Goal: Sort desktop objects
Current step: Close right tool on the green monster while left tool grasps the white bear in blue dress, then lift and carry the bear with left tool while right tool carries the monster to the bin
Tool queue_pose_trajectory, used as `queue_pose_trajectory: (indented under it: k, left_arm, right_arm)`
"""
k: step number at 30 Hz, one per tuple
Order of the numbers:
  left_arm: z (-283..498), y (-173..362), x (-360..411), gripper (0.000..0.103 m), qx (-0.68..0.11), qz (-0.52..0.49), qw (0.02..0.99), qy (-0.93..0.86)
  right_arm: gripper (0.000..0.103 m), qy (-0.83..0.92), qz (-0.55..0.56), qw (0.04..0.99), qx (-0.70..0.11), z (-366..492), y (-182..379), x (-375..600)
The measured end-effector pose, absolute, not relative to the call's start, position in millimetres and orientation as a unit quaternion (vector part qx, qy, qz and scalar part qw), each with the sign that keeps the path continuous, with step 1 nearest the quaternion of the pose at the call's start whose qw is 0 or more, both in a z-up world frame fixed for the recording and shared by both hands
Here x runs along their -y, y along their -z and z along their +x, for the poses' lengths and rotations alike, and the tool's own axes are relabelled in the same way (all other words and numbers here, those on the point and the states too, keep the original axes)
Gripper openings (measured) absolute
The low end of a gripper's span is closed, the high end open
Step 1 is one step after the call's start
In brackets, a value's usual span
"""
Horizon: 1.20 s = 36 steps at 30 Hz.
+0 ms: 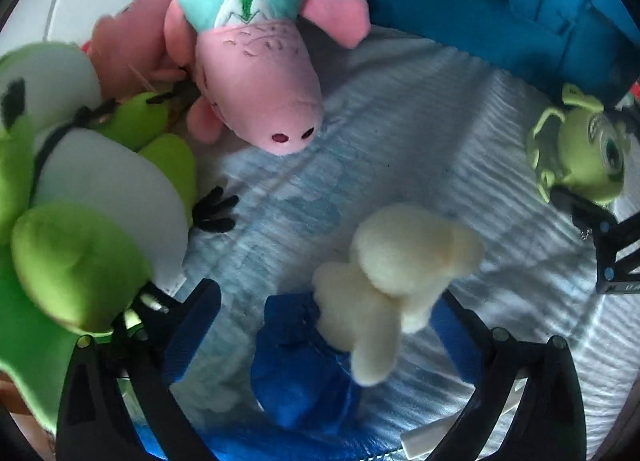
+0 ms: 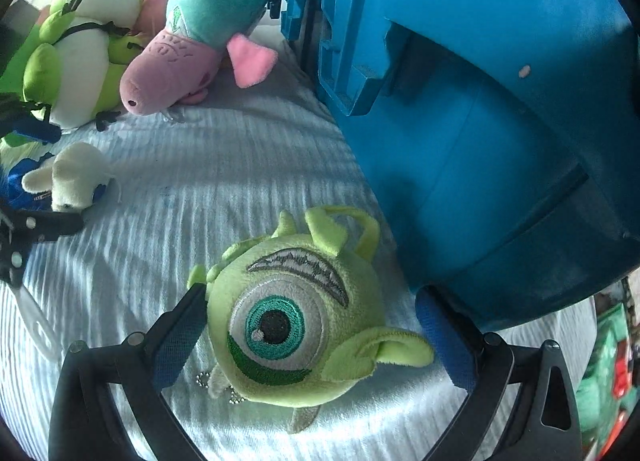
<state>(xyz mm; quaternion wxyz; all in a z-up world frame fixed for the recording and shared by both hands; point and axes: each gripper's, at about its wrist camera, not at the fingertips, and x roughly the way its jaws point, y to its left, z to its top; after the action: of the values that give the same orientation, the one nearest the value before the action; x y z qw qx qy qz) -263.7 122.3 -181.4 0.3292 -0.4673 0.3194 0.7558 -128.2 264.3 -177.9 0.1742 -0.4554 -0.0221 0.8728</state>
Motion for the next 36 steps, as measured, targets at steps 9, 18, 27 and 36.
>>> queue_pose_trajectory:
  k: [9, 18, 27, 36]
  left_arm:
    - [-253.3, 179.7, -103.7, 0.074, -0.248, -0.467, 0.343, -0.776]
    - [-245.3, 174.2, -100.8, 0.045, -0.226, -0.462, 0.335, -0.789]
    - [-226.3, 160.0, -82.7, 0.045, -0.185, -0.445, 0.337, -0.809]
    - [-184.7, 120.8, -59.0, 0.045, -0.160, -0.402, 0.315, -0.845]
  right_arm:
    - [0.090, -0.877, -0.450, 0.171, 0.015, -124.2, 176.4, -263.0]
    - [0.064, -0.874, -0.455, 0.169, 0.017, -126.3, 173.4, -255.4]
    - [0.061, -0.879, -0.448, 0.162, 0.020, -109.3, 170.0, -252.4]
    - [0.061, -0.899, -0.417, 0.134, 0.020, -105.2, 145.8, -239.8]
